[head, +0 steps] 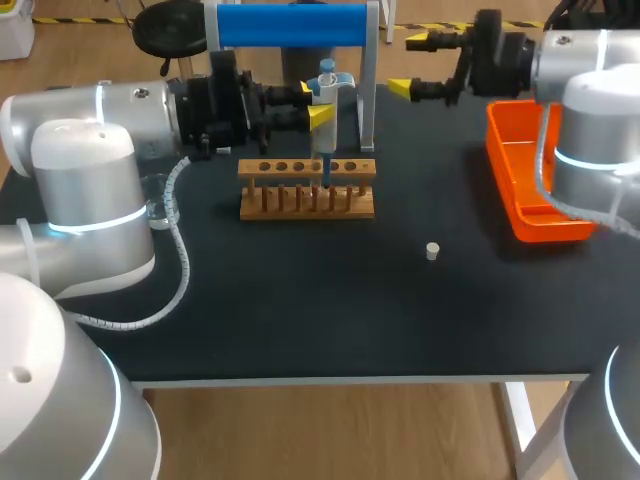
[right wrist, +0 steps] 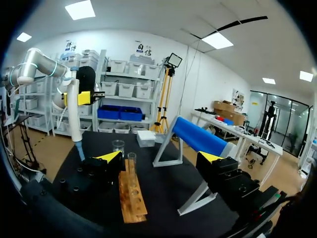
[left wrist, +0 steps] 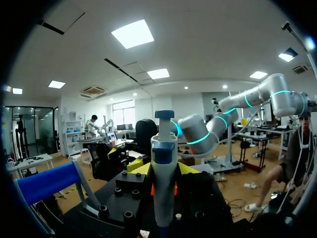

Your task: Invert the test tube, pick up the pipette, mount the tip to pipette, aspirate from beaker and dispense into the tube, eject the tip, return the pipette, and cap with the stopper.

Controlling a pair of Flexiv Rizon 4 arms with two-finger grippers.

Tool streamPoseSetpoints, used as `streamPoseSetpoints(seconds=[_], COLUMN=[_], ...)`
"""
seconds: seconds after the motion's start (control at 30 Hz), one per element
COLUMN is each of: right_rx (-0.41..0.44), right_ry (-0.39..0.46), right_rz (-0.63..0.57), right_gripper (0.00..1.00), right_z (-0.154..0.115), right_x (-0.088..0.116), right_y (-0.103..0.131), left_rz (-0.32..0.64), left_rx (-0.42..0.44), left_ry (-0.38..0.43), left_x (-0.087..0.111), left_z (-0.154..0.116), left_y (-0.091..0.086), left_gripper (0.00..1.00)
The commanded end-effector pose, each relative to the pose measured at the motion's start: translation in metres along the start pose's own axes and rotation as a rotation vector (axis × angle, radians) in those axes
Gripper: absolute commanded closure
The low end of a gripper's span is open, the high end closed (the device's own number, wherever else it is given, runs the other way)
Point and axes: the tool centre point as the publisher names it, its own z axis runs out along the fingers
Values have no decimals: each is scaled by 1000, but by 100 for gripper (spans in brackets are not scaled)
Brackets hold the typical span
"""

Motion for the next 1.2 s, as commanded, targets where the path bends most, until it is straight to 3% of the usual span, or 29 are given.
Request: streamPoseSetpoints(seconds=[0.03, 0.37, 0.77, 1.2], right_rx=[62, 117, 144, 111], right_ry=[8, -23, -30, -38], right_rz=[5, 8, 3, 41], right_gripper=[0, 0, 0, 0], right_z=[18, 32, 60, 85], right_x=[-21, -42, -49, -63], right_y=[6, 14, 16, 9], left_rz=[1, 1, 1, 1], left_rx=[2, 2, 2, 2], left_ry=[-2, -2, -2, -2], left_x=[1, 1, 1, 1], left_z=[1, 1, 1, 1], left_y=[0, 0, 0, 0], left_gripper=[100, 100, 100, 100])
